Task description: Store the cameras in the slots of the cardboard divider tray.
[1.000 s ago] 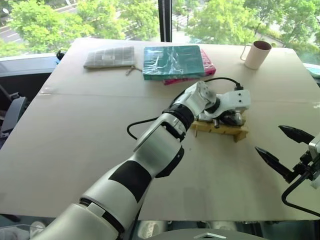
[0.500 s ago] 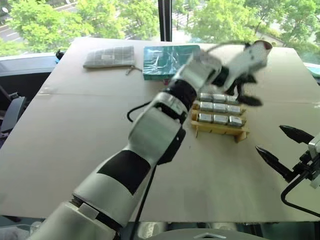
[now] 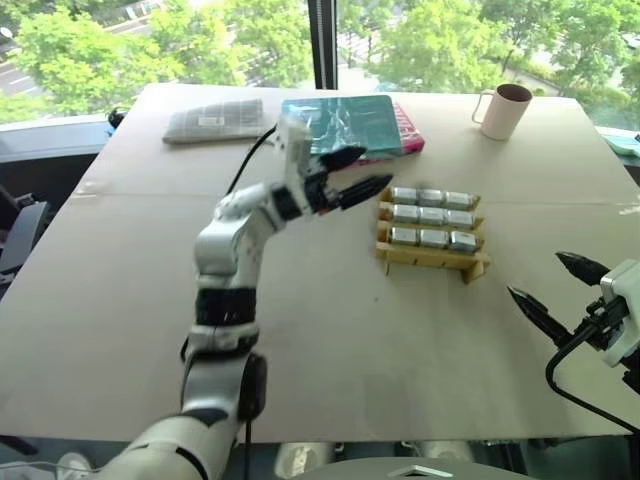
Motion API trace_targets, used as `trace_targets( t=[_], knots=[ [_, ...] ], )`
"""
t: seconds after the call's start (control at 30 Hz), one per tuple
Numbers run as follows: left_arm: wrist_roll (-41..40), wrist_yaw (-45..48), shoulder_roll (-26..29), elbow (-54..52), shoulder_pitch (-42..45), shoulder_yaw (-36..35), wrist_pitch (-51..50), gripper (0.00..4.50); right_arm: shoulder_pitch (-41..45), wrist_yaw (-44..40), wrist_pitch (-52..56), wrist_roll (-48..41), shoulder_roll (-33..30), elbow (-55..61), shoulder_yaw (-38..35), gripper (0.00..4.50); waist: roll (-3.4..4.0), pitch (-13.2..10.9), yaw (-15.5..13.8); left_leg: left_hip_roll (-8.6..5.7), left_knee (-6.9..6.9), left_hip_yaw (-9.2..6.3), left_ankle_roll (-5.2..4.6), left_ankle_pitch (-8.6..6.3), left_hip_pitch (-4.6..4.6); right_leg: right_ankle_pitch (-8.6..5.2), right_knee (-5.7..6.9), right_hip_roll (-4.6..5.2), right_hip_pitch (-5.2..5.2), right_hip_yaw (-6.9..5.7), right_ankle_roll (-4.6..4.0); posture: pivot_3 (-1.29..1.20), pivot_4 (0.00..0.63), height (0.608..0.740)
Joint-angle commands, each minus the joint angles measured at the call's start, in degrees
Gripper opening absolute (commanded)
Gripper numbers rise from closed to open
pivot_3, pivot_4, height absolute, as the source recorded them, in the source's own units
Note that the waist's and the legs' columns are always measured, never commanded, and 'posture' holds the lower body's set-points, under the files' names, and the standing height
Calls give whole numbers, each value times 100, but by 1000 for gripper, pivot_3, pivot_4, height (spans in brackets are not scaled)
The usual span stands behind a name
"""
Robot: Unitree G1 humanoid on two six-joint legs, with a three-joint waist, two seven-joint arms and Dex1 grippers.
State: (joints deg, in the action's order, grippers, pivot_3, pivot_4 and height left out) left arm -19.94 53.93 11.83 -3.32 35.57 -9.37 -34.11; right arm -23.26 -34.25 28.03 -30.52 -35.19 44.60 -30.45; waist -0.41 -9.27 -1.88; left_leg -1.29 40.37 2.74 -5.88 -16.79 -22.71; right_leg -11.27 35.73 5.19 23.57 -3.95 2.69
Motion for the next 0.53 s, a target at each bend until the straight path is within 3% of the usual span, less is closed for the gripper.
trace_targets(
  t=[0.03,0.17,0.33,0.53],
  knots=[
    [154,-692,243,-1582,-1372,18,110,4388,56,15,-193,55,20,-103,-97,4500,10,7,4,1,-4,4,6,0,6,0,-7,-2,-3,8,0,0,150,740],
    [-130,-1331,225,-2399,-2788,-517,36,4388,-133,-178,-373,150,37,-337,-145,4500,12,10,-28,3,-6,-1,39,-9,12,-6,-1,-4,-8,0,-11,0,150,740],
    [-330,-1648,211,-3063,-4121,-641,230,4388,-214,-148,-677,311,191,-595,-101,4500,15,15,-44,10,-8,2,47,-6,27,-15,-3,3,-12,6,-23,0,150,740],
    [-543,-1849,237,-3401,-5073,-678,470,4388,25,-86,-715,398,196,-780,90,4500,18,20,-26,14,-8,3,25,-19,27,-25,-2,6,-7,6,-8,0,150,740]
  ],
)
